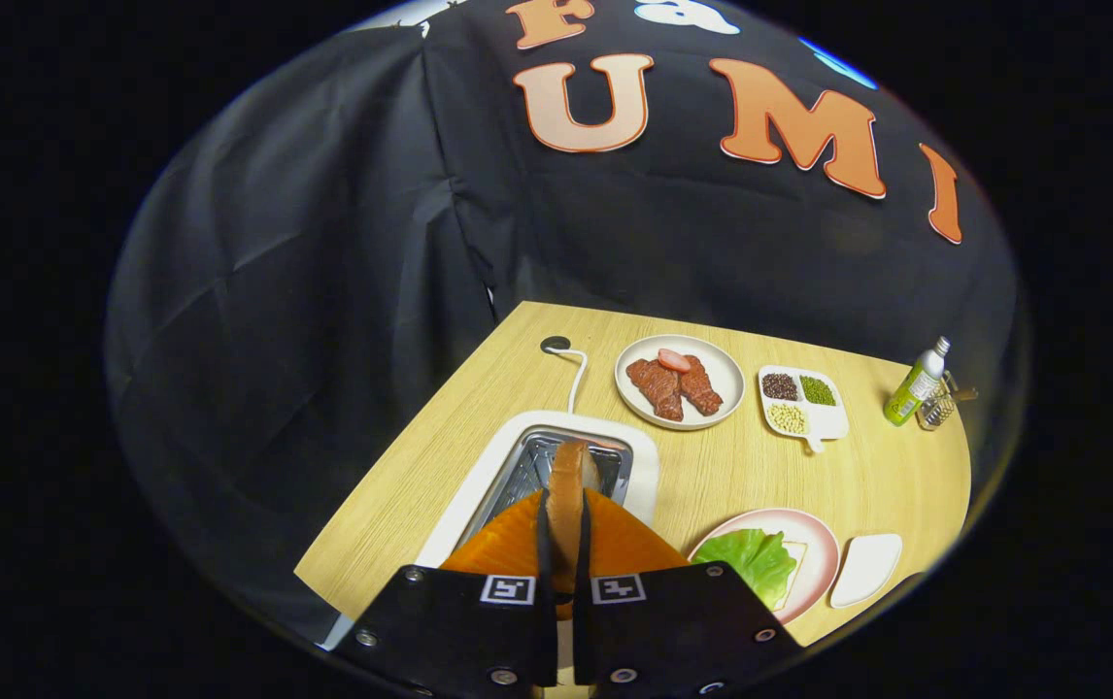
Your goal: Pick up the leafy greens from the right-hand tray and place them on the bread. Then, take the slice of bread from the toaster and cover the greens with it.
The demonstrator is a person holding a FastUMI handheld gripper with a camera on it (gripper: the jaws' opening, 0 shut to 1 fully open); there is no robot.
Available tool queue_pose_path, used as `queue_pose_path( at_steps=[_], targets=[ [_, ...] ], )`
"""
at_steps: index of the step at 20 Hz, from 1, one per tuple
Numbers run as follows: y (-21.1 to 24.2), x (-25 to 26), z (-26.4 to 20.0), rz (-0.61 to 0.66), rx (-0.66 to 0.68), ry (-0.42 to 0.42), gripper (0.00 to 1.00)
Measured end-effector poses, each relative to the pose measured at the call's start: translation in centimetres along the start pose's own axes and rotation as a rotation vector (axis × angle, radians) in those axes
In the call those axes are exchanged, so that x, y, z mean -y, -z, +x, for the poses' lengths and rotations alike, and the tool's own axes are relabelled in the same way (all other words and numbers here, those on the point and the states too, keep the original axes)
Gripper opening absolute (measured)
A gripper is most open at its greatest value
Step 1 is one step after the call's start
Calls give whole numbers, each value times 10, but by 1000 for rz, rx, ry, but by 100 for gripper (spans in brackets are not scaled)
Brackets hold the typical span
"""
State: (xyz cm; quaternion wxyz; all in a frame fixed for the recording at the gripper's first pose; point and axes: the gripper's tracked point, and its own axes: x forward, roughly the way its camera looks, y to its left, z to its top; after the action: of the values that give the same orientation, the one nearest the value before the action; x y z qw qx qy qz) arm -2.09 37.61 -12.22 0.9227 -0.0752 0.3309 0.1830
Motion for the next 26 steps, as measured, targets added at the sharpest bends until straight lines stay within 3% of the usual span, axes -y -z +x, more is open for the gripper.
queue_pose_path(
  at_steps=[17, 26],
  targets=[
    [-46, 1, -48, 67, 116, -84, 7],
    [-61, 21, -76, 95, 163, -76, 7]
  ],
)
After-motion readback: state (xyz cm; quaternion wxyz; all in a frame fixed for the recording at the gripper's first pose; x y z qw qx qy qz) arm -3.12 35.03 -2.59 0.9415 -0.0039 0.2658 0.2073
